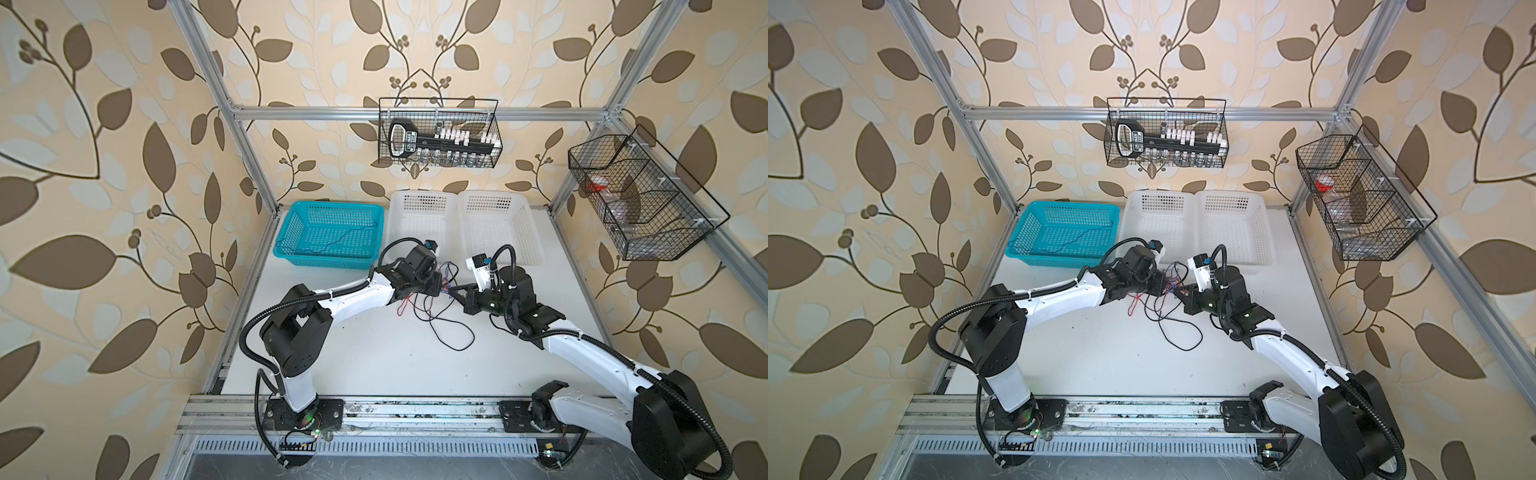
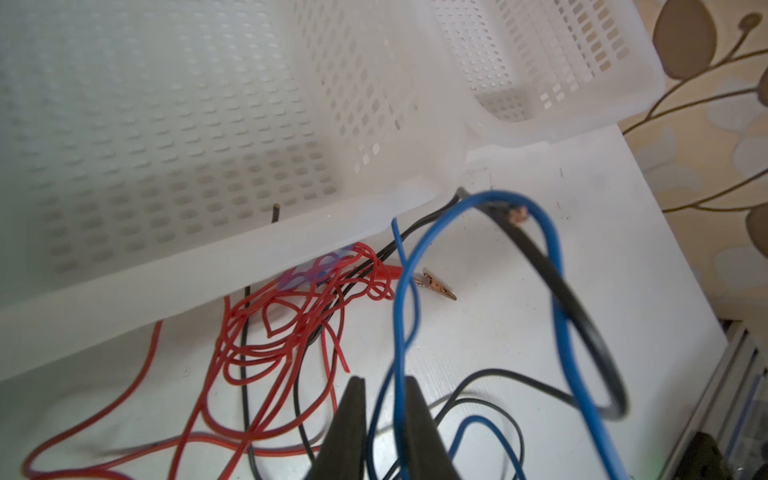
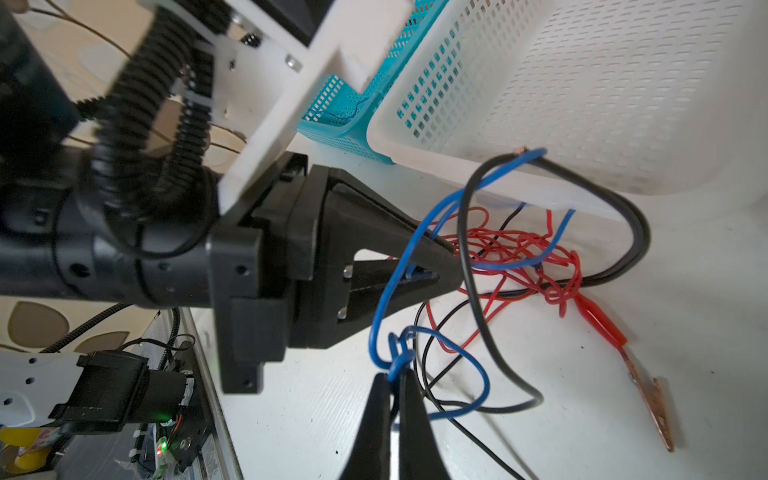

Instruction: Untangle the cables

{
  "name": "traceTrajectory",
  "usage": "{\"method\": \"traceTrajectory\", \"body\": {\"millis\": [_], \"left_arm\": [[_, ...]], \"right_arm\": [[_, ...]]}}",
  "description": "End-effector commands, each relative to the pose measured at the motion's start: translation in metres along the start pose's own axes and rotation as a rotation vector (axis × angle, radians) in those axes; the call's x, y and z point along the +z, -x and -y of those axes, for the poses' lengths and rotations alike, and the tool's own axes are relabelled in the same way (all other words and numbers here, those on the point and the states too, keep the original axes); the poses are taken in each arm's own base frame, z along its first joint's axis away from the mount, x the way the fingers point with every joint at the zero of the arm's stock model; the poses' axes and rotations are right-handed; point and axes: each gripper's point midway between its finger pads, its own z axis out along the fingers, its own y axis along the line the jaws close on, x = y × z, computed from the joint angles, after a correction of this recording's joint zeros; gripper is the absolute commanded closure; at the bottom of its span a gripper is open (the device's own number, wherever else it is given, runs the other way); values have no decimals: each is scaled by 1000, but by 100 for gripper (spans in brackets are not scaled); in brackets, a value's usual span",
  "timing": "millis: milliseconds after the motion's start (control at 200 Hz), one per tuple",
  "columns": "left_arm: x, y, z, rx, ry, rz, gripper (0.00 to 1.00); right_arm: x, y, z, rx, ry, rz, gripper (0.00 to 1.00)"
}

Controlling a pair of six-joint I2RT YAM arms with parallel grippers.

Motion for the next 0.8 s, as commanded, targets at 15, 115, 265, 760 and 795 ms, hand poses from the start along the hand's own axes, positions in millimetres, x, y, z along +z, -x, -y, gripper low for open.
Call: {"method": "traceTrajectory", "body": {"millis": [15,115,265,760,795], "left_arm": [[-2,21,18,7,-46,53,100],[3,18,15,8,-33,46,100],[4,15,13,9,-19,38,100],[-17,1,7,45,-3,15,100],[-19,1,8,52,-8,16,100]], "right_arm": [[1,-3,-2,-27,11,2,100],[1,-4,1,-24,-3,1,100],[1,-6,4,-26,-20,-5,94],[-27,21,8,-54,-99,109,51],[-28,21,15,-54,-134,111,49]]}}
